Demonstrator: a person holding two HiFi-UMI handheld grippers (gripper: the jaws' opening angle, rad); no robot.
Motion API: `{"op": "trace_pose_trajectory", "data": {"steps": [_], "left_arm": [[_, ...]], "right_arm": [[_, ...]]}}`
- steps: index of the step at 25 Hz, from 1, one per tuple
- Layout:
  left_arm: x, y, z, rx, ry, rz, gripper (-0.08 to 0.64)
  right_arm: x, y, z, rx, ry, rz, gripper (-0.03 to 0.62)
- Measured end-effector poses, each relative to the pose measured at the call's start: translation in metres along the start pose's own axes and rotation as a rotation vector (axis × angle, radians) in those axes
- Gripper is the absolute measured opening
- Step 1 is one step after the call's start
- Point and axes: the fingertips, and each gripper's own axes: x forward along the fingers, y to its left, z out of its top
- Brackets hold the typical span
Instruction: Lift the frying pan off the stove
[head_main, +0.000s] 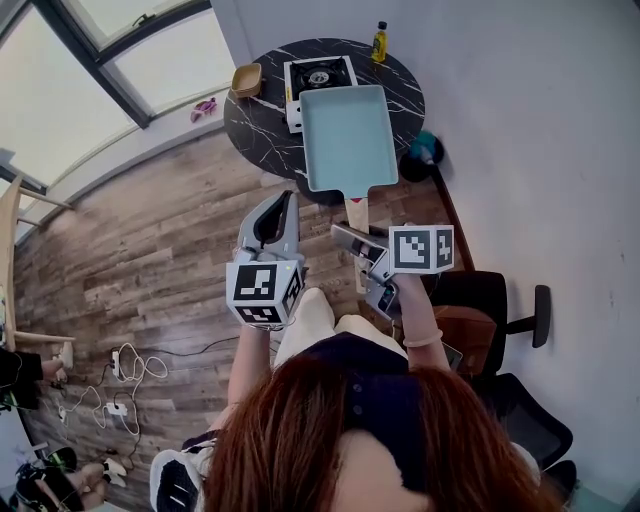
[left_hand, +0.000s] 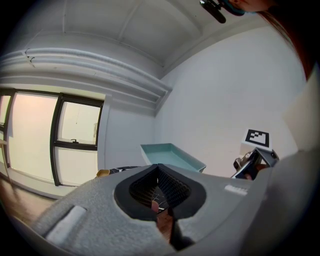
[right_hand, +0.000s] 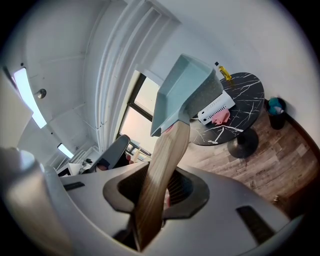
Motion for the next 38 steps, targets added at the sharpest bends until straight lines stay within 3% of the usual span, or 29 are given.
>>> {"op": "trace_pose_trajectory", "data": {"steps": [13, 38], "left_arm": [[-0.013, -0.052, -0.008, 0.021, -0.001, 0.009, 0.012], [-0.011, -0.053, -0.003, 0.027, -0.007, 0.023, 0.012]], "right_arm": [[-0.046, -0.01, -0.02, -0.01, -0.006, 0.019, 0.101], [-0.045, -0.011, -0.019, -0.024, 0.019, 0.012, 0.1]]}}
